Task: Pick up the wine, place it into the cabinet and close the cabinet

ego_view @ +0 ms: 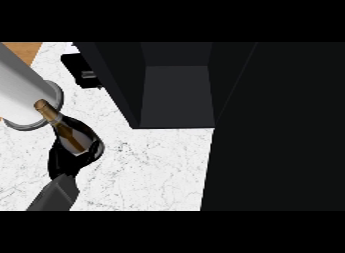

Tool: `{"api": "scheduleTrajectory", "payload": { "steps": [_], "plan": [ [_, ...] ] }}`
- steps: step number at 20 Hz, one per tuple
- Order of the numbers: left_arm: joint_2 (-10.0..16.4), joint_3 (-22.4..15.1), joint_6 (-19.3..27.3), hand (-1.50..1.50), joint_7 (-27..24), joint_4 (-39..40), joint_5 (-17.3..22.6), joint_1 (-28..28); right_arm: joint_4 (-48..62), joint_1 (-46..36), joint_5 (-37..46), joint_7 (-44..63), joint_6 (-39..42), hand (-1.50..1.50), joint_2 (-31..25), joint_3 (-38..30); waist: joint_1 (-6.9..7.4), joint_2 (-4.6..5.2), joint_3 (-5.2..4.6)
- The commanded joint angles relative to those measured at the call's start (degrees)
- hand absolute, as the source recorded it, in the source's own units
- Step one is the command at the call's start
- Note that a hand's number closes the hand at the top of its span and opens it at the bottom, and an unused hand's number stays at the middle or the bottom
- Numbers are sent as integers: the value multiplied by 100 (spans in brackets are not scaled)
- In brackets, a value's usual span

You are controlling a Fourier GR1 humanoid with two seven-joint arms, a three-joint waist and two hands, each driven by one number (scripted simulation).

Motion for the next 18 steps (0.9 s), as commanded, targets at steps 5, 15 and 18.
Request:
{"api": "scheduleTrajectory", "payload": {
  "steps": [5,15,18],
  "plan": [
    [-315,-471,-584,150,-245,-180,-283,355,-655,434,-561,184,67,-150,-13,-157,18,-19,4],
    [-483,-748,-745,150,253,-1318,-55,712,-633,468,49,170,-19,-150,122,258,58,-28,4],
    [-530,-971,-844,150,1052,-2165,91,1007,-222,274,-504,-52,154,-150,-67,-366,102,-38,12]
  ]
}}
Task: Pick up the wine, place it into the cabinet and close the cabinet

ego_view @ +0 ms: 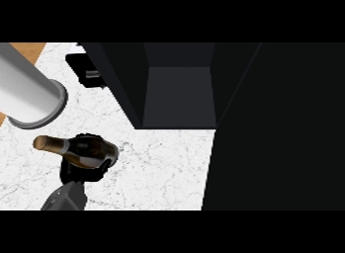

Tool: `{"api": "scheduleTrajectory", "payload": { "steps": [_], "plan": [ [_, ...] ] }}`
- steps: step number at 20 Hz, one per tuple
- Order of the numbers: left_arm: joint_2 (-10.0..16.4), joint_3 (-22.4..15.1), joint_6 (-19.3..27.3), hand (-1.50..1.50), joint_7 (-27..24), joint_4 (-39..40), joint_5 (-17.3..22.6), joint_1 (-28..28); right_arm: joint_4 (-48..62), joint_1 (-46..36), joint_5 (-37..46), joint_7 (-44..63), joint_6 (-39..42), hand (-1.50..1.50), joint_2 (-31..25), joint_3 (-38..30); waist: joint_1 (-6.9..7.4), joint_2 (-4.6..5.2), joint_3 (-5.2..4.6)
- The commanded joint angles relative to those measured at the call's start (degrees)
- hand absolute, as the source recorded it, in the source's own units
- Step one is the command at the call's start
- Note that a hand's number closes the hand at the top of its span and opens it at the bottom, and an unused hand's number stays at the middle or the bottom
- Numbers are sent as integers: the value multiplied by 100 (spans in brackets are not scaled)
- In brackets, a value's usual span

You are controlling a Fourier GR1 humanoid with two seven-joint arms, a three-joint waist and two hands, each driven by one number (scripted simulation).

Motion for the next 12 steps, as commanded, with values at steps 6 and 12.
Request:
{"api": "scheduleTrajectory", "payload": {
  "steps": [6,12],
  "plan": [
    [-328,-759,-12,150,702,-2164,4,1175,-229,598,-9,-401,197,-150,173,329,25,-8,6],
    [-550,-1970,1052,150,1510,-3612,614,1351,-369,493,-21,-57,76,-150,142,377,-2,-4,2]
  ]
}}
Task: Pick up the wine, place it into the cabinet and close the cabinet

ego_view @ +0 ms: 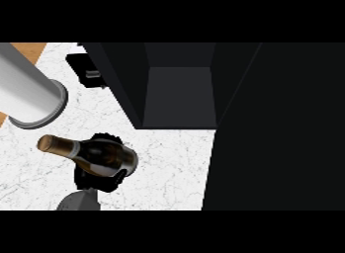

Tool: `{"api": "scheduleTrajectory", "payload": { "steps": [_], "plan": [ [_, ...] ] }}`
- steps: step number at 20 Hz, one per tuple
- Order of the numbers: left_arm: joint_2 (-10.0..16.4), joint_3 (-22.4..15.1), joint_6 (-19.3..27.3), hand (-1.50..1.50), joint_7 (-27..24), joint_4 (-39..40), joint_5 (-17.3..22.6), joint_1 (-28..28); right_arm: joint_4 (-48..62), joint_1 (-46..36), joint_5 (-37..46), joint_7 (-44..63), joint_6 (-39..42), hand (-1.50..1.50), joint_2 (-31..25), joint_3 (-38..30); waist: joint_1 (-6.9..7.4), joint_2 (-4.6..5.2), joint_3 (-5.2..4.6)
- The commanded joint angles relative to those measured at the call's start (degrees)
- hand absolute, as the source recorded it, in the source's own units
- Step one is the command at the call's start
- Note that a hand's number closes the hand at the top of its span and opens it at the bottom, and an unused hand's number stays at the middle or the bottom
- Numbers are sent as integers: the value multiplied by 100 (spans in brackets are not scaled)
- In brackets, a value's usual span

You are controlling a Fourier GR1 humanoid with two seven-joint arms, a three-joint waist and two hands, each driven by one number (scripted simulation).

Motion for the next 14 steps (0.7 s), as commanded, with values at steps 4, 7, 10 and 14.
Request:
{"api": "scheduleTrajectory", "payload": {
  "steps": [4,7,10,14],
  "plan": [
    [-64,-1389,1367,150,728,-1465,438,458,120,-104,-494,-223,148,-150,-88,-474,-14,15,-2],
    [-65,-2154,2145,150,605,-1652,878,402,-35,-104,-656,-50,107,-150,-105,-500,-39,17,-2],
    [-65,-2377,2608,150,932,-2024,1004,434,-375,-217,-92,350,-152,-150,6,-46,-35,14,-7],
    [-65,-2629,2725,150,391,-1712,1227,583,167,-169,-563,-86,181,-150,-177,-541,-31,23,-5]
  ]
}}
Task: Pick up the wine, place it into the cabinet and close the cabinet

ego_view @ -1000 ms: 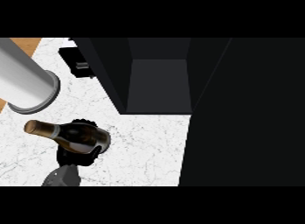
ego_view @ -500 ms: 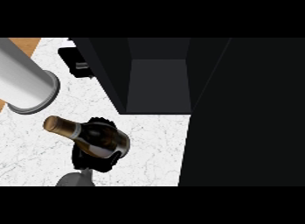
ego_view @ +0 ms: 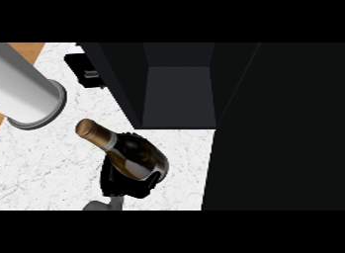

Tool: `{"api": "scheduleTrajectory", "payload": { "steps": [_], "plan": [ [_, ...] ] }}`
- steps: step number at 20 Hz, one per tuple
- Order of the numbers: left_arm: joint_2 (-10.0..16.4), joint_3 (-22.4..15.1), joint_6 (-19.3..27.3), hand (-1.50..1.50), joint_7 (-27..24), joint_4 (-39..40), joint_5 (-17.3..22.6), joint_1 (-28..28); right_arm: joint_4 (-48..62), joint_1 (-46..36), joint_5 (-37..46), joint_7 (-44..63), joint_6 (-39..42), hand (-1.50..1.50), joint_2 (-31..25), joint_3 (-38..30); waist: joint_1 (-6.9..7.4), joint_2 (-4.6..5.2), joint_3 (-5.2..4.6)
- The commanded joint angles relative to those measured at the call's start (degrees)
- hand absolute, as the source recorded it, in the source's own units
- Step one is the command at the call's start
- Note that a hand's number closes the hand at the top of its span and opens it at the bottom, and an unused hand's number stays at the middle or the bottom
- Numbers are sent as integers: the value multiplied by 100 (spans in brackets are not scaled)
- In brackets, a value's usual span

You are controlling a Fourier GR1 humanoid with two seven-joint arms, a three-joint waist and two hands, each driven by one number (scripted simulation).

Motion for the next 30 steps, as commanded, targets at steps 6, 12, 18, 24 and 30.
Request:
{"api": "scheduleTrajectory", "payload": {
  "steps": [6,12,18,24,30],
  "plan": [
    [-3,-713,630,150,-1050,1522,1061,-889,-102,-436,-608,447,-99,-150,-162,-359,-45,16,-4],
    [-3,-616,322,150,-1090,1807,1105,-1018,-262,343,-258,-119,75,-150,68,4,-19,5,0],
    [-3,-736,464,150,-1521,2801,1811,-2231,107,-164,29,72,-86,-150,76,218,-51,16,-4],
    [-3,-799,397,150,-1575,3215,2053,-2633,-23,365,-256,-295,150,-150,29,0,-58,15,-1],
    [-3,-713,852,150,-1473,3673,2762,-3471,-137,342,-384,-211,185,-150,33,53,-123,27,-3]
  ]
}}
